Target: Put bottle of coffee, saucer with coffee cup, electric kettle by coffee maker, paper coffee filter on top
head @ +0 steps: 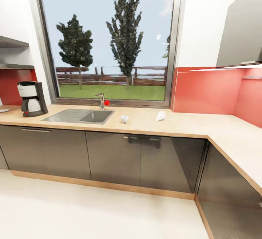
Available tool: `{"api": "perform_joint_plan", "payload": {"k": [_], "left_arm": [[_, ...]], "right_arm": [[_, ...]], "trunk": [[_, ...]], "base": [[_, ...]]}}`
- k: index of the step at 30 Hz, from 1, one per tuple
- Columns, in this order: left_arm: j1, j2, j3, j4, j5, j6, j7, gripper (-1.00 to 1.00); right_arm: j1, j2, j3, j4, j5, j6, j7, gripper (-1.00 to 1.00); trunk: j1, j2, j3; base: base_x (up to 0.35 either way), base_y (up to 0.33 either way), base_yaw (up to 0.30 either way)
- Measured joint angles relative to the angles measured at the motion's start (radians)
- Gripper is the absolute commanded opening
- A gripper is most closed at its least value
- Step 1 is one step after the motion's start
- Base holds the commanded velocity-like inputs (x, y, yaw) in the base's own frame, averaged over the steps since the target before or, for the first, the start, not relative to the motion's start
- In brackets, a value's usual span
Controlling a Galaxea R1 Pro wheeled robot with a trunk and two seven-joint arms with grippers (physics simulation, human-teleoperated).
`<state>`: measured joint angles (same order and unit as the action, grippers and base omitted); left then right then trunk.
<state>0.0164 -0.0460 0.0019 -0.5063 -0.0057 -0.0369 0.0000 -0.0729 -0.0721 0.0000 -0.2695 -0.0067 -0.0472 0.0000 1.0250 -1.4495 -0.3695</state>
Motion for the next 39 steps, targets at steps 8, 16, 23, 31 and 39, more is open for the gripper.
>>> {"api": "perform_joint_plan", "payload": {"k": [8, 16, 23, 31, 39], "left_arm": [[0.000, 0.000, 0.001, 0.000, 0.000, 0.000, 0.000, 1.00], [0.000, 0.000, 0.000, -0.001, 0.000, 0.002, 0.000, 1.00], [0.000, 0.000, 0.000, -0.001, 0.000, 0.002, 0.000, 1.00], [0.000, 0.000, 0.000, 0.000, 0.000, 0.001, 0.000, 1.00], [0.000, 0.000, 0.001, 0.000, 0.000, 0.000, 0.000, 1.00]], "right_arm": [[0.000, 0.000, 0.000, 0.000, 0.000, 0.001, 0.000, 1.00], [0.000, 0.000, 0.000, 0.001, 0.000, 0.001, -0.001, 1.00], [0.000, 0.000, 0.000, 0.002, 0.000, 0.000, -0.001, 1.00], [0.000, 0.000, 0.000, 0.002, 0.000, 0.000, -0.001, 1.00], [0.000, 0.000, 0.000, 0.016, 0.000, -0.001, -0.001, 1.00]], "trunk": [[0.000, 0.000, 0.003], [0.000, 0.000, 0.003], [0.000, 0.000, 0.003], [0.000, 0.000, -0.005], [0.000, 0.000, -0.017]], "base": [[0.008, 0.005, -0.212], [0.186, 0.157, -0.037], [0.252, 0.219, -0.005], [0.160, 0.135, -0.001], [0.023, 0.020, 0.000]]}}
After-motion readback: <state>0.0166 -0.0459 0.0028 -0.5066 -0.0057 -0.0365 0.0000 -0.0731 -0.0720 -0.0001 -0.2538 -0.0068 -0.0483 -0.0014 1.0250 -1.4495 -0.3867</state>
